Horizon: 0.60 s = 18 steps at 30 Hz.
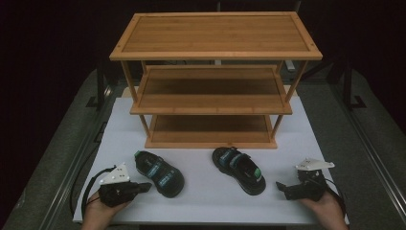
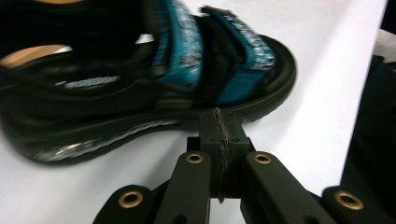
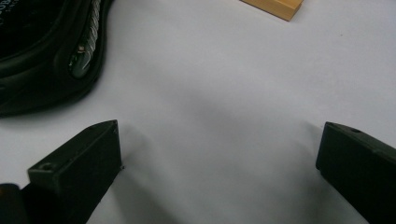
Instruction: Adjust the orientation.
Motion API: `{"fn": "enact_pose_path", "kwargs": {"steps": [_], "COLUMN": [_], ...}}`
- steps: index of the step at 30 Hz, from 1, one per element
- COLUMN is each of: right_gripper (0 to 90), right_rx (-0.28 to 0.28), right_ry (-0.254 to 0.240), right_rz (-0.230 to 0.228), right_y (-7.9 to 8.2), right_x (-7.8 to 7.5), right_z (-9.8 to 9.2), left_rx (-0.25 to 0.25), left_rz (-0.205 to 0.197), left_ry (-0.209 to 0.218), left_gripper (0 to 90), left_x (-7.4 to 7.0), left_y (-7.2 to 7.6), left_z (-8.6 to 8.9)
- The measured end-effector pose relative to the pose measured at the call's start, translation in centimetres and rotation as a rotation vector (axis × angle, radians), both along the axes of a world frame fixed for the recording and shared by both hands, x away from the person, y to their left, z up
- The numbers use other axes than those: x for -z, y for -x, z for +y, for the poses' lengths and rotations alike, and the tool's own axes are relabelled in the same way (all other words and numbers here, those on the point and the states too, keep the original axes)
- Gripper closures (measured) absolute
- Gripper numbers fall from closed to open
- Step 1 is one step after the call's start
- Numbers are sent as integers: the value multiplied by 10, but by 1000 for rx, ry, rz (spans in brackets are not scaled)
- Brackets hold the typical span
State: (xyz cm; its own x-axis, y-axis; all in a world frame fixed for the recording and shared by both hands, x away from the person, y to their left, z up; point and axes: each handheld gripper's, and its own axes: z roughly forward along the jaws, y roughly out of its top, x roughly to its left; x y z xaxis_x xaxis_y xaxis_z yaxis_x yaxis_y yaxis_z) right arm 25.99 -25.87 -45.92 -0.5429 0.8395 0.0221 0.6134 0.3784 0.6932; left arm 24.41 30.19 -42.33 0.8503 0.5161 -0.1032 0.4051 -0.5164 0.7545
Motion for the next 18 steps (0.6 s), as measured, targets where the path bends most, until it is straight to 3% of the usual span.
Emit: {"fn": "enact_pose_path", "kwargs": {"steps": [9, 18], "right_gripper": [0, 0], "right_rx": [0, 0], "right_ry": [0, 0], "right_rz": [0, 0], "right_y": [0, 0], "right_x": [0, 0], "right_z": [0, 0], "left_rx": [66, 76], "left_rz": [3, -19], "left_ry": [-6, -18], "left_gripper": [900, 900], "left_x": [8, 10], "left_y": [-1, -3], "left_z": [-21, -40]}}
